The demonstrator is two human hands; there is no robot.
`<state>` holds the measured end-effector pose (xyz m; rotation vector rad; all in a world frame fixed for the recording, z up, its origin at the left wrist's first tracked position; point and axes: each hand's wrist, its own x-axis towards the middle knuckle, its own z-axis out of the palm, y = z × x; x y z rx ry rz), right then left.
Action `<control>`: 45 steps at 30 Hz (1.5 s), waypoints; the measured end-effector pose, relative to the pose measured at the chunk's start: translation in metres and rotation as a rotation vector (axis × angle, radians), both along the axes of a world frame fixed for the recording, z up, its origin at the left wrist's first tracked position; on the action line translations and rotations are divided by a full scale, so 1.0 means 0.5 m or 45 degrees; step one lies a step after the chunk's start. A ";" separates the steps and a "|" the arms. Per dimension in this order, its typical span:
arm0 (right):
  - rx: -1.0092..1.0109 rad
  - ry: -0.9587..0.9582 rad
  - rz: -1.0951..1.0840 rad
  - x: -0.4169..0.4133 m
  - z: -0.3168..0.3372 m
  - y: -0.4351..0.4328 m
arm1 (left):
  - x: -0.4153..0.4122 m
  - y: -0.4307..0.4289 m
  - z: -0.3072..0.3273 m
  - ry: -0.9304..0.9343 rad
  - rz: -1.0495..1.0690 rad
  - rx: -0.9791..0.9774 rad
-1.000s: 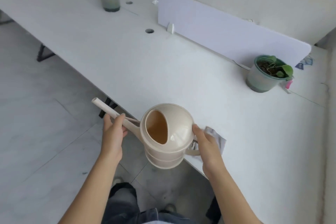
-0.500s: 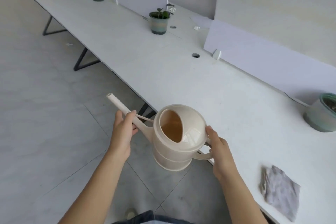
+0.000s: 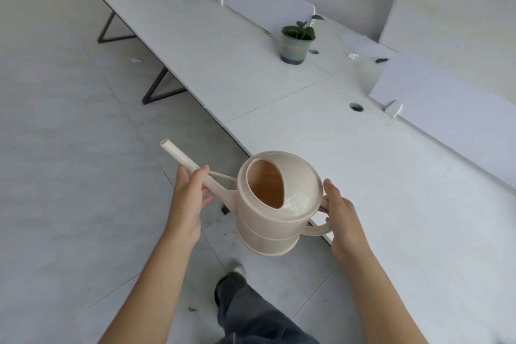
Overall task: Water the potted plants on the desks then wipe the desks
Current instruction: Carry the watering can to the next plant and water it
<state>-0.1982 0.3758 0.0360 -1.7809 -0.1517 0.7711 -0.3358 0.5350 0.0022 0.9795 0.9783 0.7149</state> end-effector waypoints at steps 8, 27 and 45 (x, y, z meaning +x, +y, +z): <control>0.014 0.011 0.045 0.082 -0.028 0.245 | 0.041 0.216 -0.003 0.099 0.057 0.055; -0.043 -0.065 -0.313 0.104 -0.011 0.773 | 0.150 0.806 -0.013 0.087 -0.330 0.133; -0.025 0.007 -0.812 0.220 0.008 0.994 | 0.425 1.081 0.016 -0.028 -0.833 0.170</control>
